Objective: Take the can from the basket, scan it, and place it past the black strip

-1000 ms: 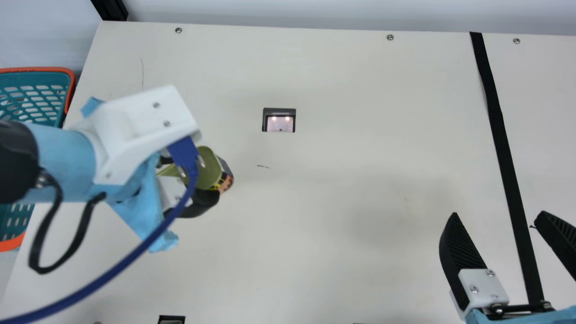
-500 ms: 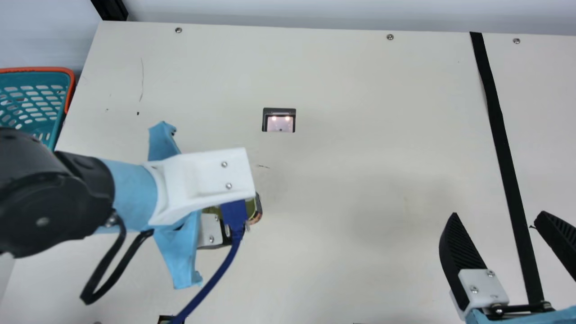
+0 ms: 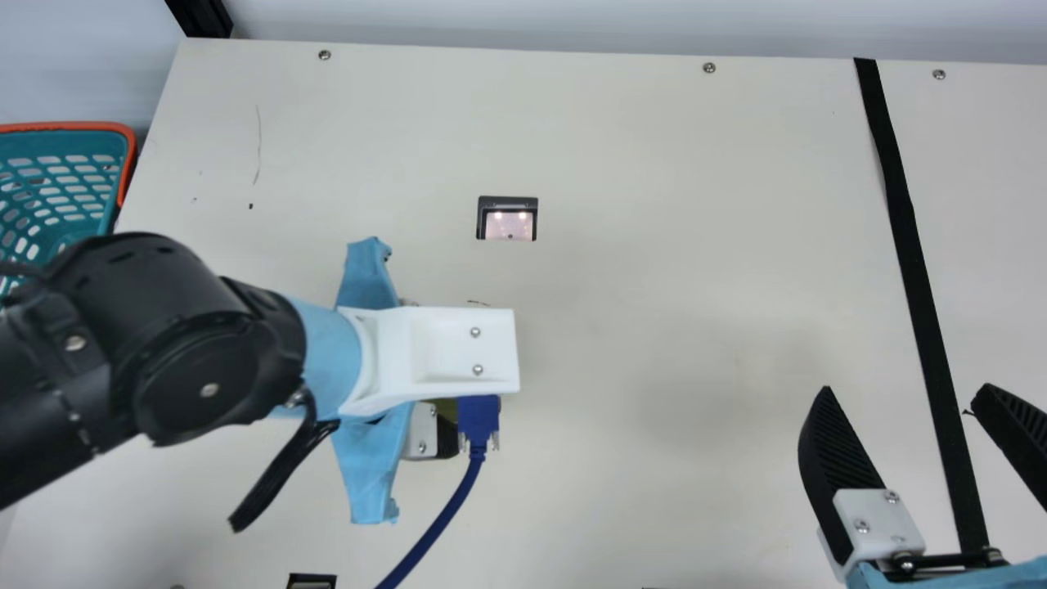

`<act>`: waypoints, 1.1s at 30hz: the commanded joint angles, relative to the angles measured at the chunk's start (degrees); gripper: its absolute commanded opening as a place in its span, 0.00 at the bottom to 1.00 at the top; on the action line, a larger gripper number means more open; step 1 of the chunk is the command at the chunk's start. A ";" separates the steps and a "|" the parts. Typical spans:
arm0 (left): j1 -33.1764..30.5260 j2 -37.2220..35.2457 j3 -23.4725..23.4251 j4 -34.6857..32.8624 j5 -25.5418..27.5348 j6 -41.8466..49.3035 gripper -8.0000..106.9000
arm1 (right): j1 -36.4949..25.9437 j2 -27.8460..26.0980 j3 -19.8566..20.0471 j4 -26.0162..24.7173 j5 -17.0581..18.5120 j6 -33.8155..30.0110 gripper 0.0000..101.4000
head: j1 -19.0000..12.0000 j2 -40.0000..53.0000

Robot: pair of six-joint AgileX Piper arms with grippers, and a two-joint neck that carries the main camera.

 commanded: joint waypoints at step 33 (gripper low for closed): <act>5.96 -4.27 -0.13 -4.99 0.92 0.57 0.85 | 0.00 0.00 0.00 0.00 0.00 0.00 1.00 | -0.06 -0.22</act>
